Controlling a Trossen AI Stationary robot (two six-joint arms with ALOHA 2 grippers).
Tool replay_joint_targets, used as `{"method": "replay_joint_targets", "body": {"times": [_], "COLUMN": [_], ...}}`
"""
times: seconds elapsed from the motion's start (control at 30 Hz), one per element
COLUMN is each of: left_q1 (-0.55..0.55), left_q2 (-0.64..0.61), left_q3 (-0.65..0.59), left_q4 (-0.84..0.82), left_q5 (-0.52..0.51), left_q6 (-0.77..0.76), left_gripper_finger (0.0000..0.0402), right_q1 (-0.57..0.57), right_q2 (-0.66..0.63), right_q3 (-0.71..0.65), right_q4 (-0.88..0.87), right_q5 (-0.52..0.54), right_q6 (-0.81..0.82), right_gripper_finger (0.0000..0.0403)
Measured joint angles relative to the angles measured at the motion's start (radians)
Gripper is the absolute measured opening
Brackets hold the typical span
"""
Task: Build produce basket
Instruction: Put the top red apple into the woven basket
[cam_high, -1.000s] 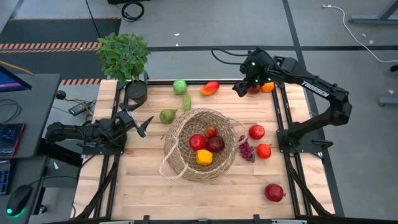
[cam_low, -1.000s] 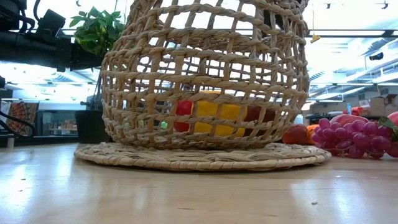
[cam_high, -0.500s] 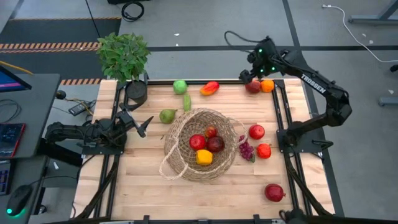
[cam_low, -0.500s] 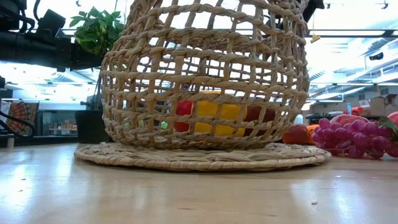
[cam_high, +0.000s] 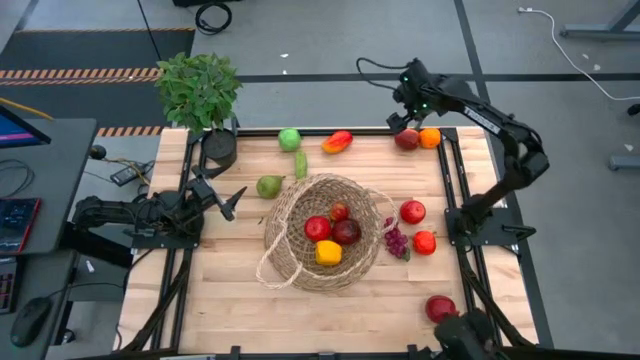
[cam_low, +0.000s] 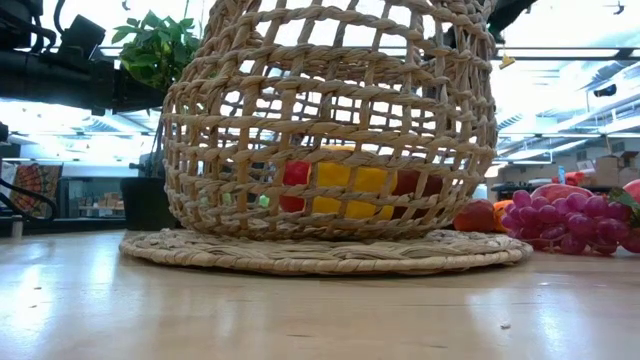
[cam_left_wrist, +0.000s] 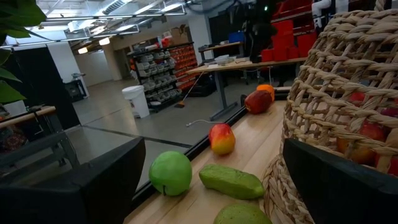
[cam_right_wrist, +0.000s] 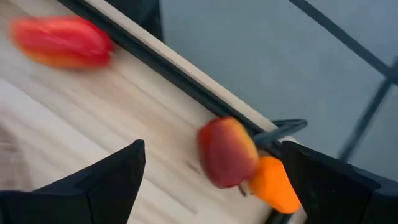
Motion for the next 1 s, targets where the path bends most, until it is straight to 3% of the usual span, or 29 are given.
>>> {"method": "replay_joint_targets", "body": {"times": [0.3,0.63,1.0], "left_q1": [0.0,0.0,0.0], "left_q2": [0.0,0.0,0.0], "left_q3": [0.0,0.0,0.0], "left_q4": [0.0,0.0,0.0], "left_q5": [0.0,0.0,0.0], "left_q6": [0.0,0.0,0.0], "left_gripper_finger": [0.0388,0.0388,0.0388], "right_q1": [-0.005,-0.048,-0.121], "right_q2": [0.188,0.318,0.37], "right_q3": [0.004,0.074,0.078], "right_q4": [-0.105,-0.109,-0.151], "right_q5": [0.016,0.051,-0.056], "right_q6": [-0.091,-0.227,-0.307], "right_gripper_finger": [0.0378,0.0378,0.0397]}}
